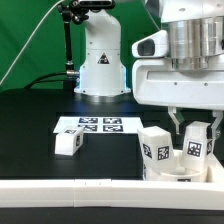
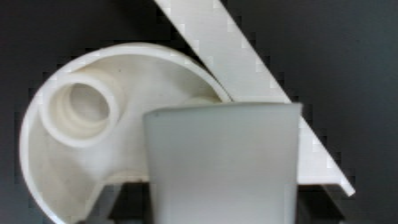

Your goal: Assemble stool

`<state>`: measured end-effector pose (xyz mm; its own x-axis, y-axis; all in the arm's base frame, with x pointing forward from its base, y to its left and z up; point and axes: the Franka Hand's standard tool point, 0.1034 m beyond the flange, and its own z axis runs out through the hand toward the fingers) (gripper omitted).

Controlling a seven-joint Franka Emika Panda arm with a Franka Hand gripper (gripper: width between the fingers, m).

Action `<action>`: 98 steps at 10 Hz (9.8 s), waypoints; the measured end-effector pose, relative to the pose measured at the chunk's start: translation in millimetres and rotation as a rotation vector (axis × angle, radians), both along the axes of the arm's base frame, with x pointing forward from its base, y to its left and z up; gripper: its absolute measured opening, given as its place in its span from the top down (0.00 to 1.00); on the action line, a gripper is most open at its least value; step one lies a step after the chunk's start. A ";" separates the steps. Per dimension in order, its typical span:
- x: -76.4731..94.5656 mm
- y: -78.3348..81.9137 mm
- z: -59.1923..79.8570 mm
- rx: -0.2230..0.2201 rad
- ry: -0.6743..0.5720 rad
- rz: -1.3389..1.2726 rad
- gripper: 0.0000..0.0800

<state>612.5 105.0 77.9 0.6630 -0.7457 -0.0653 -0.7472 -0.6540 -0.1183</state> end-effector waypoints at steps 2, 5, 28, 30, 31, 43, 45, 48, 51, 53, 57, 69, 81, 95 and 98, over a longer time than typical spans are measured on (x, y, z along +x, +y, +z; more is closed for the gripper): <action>2.4 -5.7 0.3 0.034 -0.009 -0.200 0.58; 2.1 -15.3 0.3 0.112 -0.019 -0.568 0.58; 7.9 -29.6 37.5 0.349 -0.050 -1.260 0.19; 13.8 -17.2 53.7 0.361 0.003 -1.240 0.19; 16.3 -18.5 55.4 0.364 -0.008 -1.233 0.19; 12.8 -62.9 48.2 0.211 -0.107 -0.515 0.19; 9.4 -81.5 47.8 0.183 -0.110 -0.369 0.19; 7.8 -85.6 47.0 0.175 -0.117 -0.385 0.19; 7.5 -85.8 46.2 0.174 -0.116 -0.385 0.19; 5.7 -89.7 45.0 0.121 -0.118 -0.197 0.19; 2.0 -106.6 40.7 0.069 -0.131 0.154 0.19; -1.4 -171.8 22.3 -0.121 -0.197 0.726 0.19; -95.1 -229.8 -42.6 -0.180 -0.126 0.563 0.19; -107.0 -214.5 -50.0 0.374 0.514 0.530 0.19; -125.2 -214.0 -57.5 0.475 0.721 0.493 0.19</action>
Offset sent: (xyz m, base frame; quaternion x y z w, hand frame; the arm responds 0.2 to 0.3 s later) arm -0.0153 -0.0188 -0.0041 0.0397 0.0047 0.3245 0.9451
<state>487.3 -109.0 20.3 0.5763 -0.1896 -0.7949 -0.4010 -0.9132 -0.0729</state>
